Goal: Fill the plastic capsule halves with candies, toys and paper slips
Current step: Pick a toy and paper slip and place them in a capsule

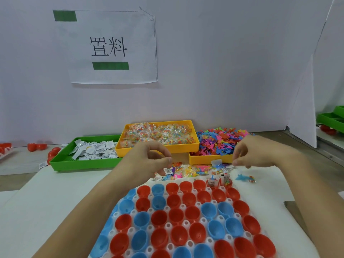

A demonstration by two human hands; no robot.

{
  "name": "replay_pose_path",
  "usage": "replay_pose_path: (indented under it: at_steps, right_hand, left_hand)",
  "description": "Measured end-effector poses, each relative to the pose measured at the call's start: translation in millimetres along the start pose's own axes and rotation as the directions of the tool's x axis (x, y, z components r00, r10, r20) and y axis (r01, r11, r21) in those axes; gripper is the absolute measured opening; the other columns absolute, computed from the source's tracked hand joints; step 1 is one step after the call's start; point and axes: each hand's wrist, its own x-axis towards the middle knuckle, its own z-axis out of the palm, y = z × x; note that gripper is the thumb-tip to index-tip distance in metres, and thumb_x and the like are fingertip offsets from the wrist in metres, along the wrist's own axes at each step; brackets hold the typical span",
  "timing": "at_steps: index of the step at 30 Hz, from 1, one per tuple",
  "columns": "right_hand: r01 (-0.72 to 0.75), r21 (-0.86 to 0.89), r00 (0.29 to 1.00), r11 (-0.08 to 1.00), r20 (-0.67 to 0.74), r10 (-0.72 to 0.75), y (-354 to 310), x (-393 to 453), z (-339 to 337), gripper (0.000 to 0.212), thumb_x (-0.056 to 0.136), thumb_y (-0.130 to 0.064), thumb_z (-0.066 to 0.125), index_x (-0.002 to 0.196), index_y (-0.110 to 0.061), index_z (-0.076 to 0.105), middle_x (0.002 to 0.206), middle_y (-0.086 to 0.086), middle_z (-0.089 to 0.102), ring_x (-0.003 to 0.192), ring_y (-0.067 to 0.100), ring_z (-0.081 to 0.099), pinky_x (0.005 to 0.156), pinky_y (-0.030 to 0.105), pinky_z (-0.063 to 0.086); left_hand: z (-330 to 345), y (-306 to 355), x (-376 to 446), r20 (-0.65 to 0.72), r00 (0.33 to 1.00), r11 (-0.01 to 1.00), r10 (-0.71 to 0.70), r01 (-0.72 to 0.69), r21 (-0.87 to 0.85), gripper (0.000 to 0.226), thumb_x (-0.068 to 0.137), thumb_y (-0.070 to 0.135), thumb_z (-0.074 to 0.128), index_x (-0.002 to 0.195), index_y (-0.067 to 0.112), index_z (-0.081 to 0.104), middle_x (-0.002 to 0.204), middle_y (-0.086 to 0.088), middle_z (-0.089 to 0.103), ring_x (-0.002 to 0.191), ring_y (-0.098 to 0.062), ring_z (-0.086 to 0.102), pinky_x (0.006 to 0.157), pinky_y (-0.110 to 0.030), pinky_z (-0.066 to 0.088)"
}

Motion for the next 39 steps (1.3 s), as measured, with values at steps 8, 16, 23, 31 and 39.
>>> replay_pose_path:
  at_steps: [8,16,23,31,39]
  right_hand:
    - [-0.135,-0.042,0.980,0.990,0.138,0.140,21.4,7.0,18.8,0.023,0.074,-0.029,0.087,0.089,-0.033,0.070,0.095,-0.014,0.061,0.088,0.006,0.058,0.082,0.027,0.052]
    - [-0.094,-0.038,0.987,0.995,0.129,0.098,20.3,11.2,21.2,0.021,0.080,-0.023,0.083,0.087,-0.031,0.065,0.092,-0.007,0.066,0.084,0.010,0.061,0.075,0.025,0.052]
    - [0.081,0.096,0.995,0.992,-0.066,-0.074,5.4,3.3,-0.1,0.012,0.089,-0.023,0.074,0.078,-0.025,0.074,0.072,-0.006,0.074,0.063,0.003,0.066,0.060,0.017,0.047]
    - [0.433,0.565,0.890,0.702,-0.143,-0.434,-74.3,-17.3,2.0,0.008,0.088,-0.013,0.074,0.095,-0.013,0.069,0.079,0.004,0.078,0.078,0.015,0.075,0.069,0.018,0.055]
    - [0.451,0.625,0.870,0.637,-0.150,-0.470,-93.1,-17.9,13.1,0.007,0.090,-0.014,0.073,0.096,-0.011,0.070,0.083,0.003,0.078,0.083,0.016,0.076,0.071,0.023,0.059]
  left_hand:
    - [1.6,-3.5,1.5,0.012,1.000,0.999,-0.003,0.002,0.051,0.004,0.091,0.020,0.068,0.087,0.021,0.068,0.082,0.000,0.076,0.067,-0.013,0.070,0.058,-0.021,0.050]
    - [1.9,-4.0,1.6,0.022,1.000,0.998,-0.001,0.000,0.055,0.003,0.091,0.022,0.068,0.087,0.023,0.068,0.082,0.000,0.076,0.068,-0.013,0.070,0.059,-0.022,0.051]
    - [3.1,-1.3,0.0,0.032,0.999,0.999,0.011,-0.012,0.048,0.003,0.092,0.023,0.067,0.090,0.021,0.069,0.082,0.002,0.076,0.071,-0.015,0.071,0.063,-0.026,0.053]
    - [11.2,2.2,-0.3,0.052,0.994,0.993,0.097,-0.093,-0.073,0.007,0.088,0.022,0.072,0.094,0.019,0.069,0.084,-0.001,0.076,0.077,-0.019,0.074,0.070,-0.034,0.059]
    - [7.2,1.2,2.9,-0.058,0.976,0.971,0.209,-0.214,-0.108,0.008,0.085,0.015,0.075,0.078,0.019,0.072,0.073,-0.005,0.075,0.068,-0.019,0.073,0.060,-0.019,0.054]
